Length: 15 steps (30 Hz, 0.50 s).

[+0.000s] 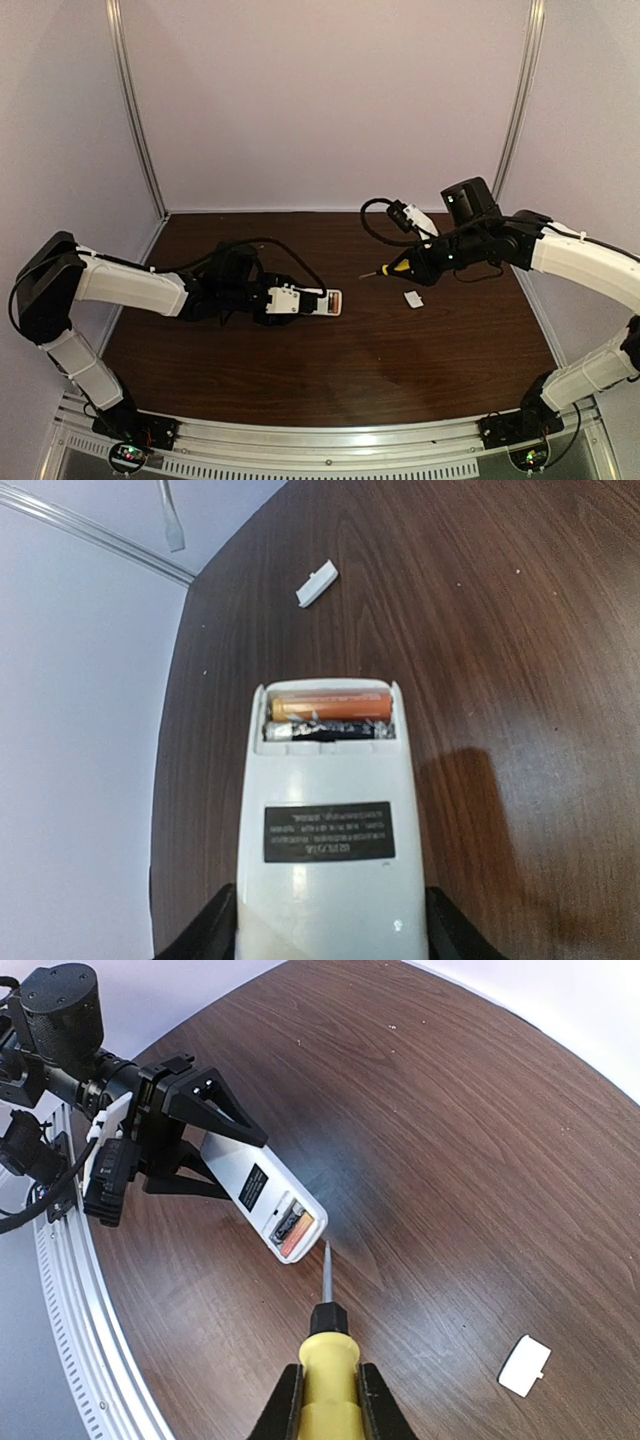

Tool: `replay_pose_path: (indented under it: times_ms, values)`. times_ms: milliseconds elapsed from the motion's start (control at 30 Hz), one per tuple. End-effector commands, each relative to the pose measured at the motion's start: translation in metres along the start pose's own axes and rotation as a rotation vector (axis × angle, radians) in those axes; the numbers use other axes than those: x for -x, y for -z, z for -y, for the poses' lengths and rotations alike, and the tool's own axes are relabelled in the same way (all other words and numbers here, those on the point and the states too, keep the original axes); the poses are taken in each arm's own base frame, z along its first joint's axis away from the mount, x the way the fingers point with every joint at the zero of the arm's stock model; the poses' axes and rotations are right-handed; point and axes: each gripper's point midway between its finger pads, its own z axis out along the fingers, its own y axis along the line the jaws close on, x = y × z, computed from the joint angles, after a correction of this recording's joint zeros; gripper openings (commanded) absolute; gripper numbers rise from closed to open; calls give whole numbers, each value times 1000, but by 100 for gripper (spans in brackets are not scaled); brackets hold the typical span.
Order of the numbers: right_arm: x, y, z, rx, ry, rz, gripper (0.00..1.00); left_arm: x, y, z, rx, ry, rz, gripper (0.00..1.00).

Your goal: Unload the batteries from the remote control

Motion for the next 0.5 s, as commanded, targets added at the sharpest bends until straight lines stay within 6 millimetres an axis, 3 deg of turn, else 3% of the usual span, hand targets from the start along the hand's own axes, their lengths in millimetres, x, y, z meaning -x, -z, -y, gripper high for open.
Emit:
replay_pose_path:
  times_ms: [0, 467]
  values:
    - [18, 18, -7, 14, 43, 50, 0, 12, 9, -35, 157, -52, 57, 0]
    - [20, 24, -21, -52, 180, -31, 0, 33, 32, -23, 123, -53, 176, 0]
